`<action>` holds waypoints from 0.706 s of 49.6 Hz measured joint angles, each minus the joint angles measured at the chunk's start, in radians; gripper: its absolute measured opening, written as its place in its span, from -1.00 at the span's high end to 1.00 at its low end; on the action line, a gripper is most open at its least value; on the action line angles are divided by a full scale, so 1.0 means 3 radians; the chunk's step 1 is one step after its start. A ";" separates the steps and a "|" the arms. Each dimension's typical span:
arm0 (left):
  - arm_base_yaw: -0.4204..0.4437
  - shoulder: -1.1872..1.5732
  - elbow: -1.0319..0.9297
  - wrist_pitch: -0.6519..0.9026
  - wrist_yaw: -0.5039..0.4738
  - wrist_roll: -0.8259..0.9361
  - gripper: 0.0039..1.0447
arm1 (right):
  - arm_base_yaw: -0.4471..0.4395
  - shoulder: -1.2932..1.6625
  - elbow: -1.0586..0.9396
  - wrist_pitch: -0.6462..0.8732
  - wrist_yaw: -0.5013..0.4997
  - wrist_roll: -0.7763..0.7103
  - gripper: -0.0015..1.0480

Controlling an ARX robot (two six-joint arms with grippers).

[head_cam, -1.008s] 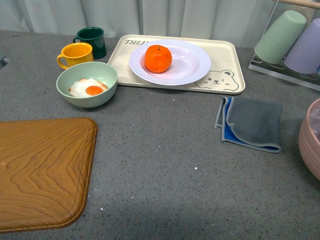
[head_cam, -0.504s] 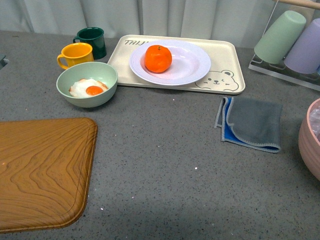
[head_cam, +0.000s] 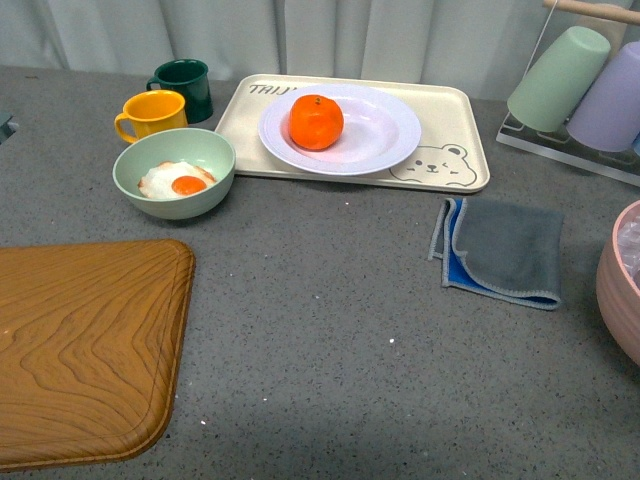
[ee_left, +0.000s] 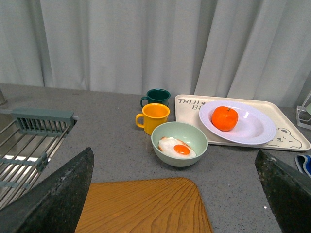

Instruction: Place orange and plate with both arms

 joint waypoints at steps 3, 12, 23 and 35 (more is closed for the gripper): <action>0.0000 0.0000 0.0000 0.0000 0.0000 0.0000 -0.88 | 0.0000 -0.0132 -0.0020 -0.0112 0.0000 0.0000 0.98; 0.0000 0.0000 0.0000 0.0000 0.0000 0.0000 -0.88 | 0.0000 -0.0512 -0.0061 -0.0441 0.0000 0.0000 0.98; 0.0000 0.0000 0.0000 0.0000 0.0000 0.0000 -0.88 | 0.0000 -0.0949 -0.0076 -0.0837 -0.0001 0.0000 0.98; 0.0000 0.0000 0.0000 0.0000 0.0000 0.0000 -0.88 | 0.0000 -0.1361 -0.0078 -0.1221 -0.0001 0.0000 0.98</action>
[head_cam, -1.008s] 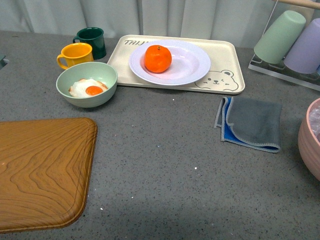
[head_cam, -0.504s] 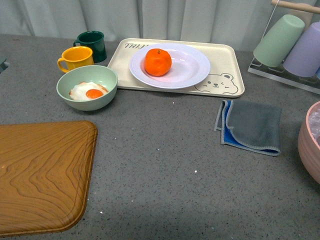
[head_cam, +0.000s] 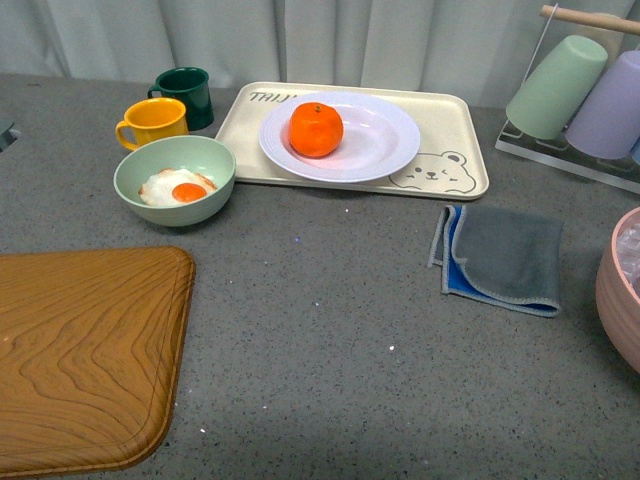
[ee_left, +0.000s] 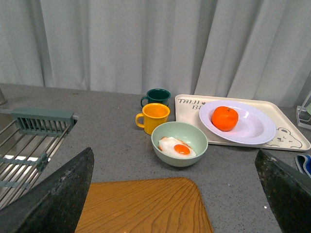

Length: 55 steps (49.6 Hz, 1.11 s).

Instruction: Place orange and plate with both arms

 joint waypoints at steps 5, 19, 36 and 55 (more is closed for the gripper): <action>0.0000 0.0000 0.0000 0.0000 0.0000 0.0000 -0.88 | 0.0000 -0.0179 0.0000 -0.0165 -0.0001 0.0000 0.98; 0.0000 0.0000 0.0000 0.0000 0.0000 0.0000 -0.88 | 0.0000 -0.0491 0.0000 -0.0478 -0.0003 -0.0001 0.98; 0.0000 0.0000 0.0000 0.0000 0.0000 0.0000 -0.88 | 0.0000 -0.0779 0.0000 -0.0763 -0.0003 0.0000 0.98; 0.0000 0.0000 0.0000 -0.0001 0.0000 0.0000 -0.88 | 0.0000 -0.1427 0.0003 -0.1433 -0.0011 -0.0001 0.98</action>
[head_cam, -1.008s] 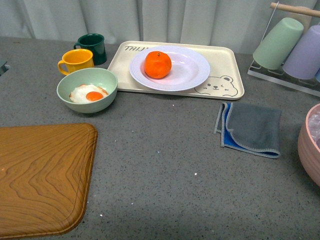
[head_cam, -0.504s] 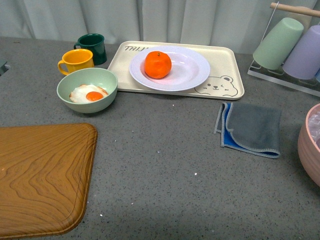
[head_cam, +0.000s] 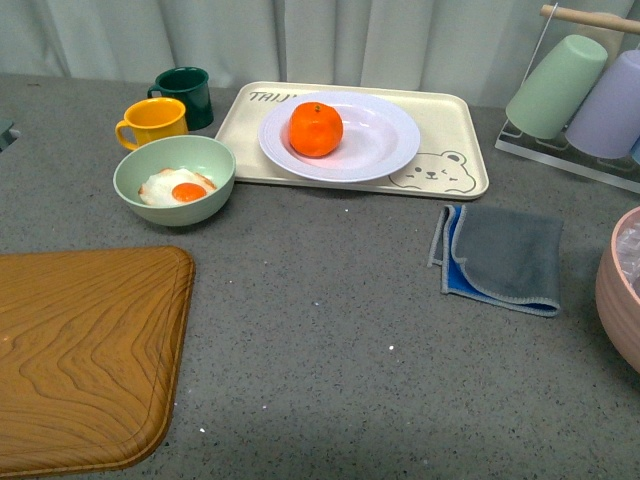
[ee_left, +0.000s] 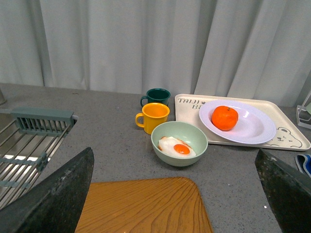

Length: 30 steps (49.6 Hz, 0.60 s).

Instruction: Place orange and plate with both arms

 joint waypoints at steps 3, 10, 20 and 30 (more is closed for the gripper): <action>0.0000 0.0000 0.0000 0.0000 -0.0001 0.0000 -0.88 | 0.0000 0.0000 0.0000 -0.0001 0.0000 -0.0004 0.81; 0.0000 0.0000 0.0000 0.0000 -0.0001 0.0000 -0.88 | 0.0000 -0.0004 0.0000 -0.0001 0.0000 -0.0004 0.30; 0.0000 0.0000 0.0000 0.0000 -0.0001 0.0000 -0.88 | 0.0000 -0.0004 0.0000 -0.0001 0.0000 -0.0004 -0.51; 0.0000 0.0000 0.0000 0.0000 -0.0001 0.0000 -0.88 | 0.0000 -0.0004 0.0000 -0.0001 0.0000 -0.0003 -0.80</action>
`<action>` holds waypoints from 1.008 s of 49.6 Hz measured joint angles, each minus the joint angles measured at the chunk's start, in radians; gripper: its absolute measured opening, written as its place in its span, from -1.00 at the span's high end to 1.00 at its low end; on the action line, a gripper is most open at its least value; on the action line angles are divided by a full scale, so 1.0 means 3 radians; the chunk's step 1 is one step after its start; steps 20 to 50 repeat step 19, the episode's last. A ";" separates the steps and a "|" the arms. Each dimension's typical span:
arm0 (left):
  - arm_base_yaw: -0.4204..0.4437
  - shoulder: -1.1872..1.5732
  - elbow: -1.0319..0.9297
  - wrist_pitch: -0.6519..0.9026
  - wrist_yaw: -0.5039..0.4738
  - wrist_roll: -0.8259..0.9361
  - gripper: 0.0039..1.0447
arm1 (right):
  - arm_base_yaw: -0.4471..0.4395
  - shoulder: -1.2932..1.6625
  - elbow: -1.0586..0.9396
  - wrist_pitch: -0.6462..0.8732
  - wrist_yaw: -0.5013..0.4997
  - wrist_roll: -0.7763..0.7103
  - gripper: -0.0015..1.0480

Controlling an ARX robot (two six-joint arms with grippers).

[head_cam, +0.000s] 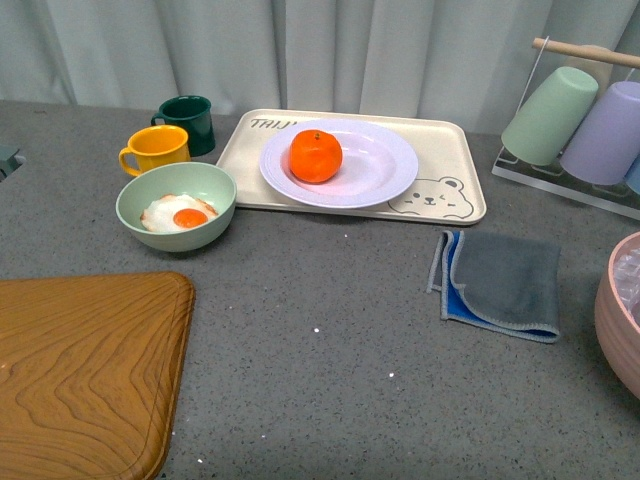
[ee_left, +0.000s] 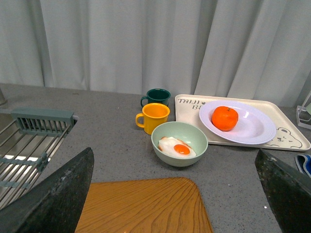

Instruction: Place orange and plate with both arms

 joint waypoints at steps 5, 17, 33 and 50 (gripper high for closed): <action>0.0000 0.0000 0.0000 0.0000 0.0000 0.0000 -0.88 | 0.0000 0.0000 0.0000 0.0000 0.0000 0.0000 -0.82; 0.0000 0.0000 0.0000 0.0000 0.0000 0.0000 -0.88 | 0.0000 0.0000 0.0000 0.0000 0.0000 0.0000 -0.82; 0.0000 0.0000 0.0000 0.0000 0.0000 0.0001 -0.88 | 0.0000 0.0000 0.0000 0.0000 0.0000 0.0000 -0.82; 0.0000 0.0000 0.0000 0.0000 0.0000 0.0001 -0.88 | 0.0000 0.0000 0.0000 0.0000 0.0000 0.0000 -0.82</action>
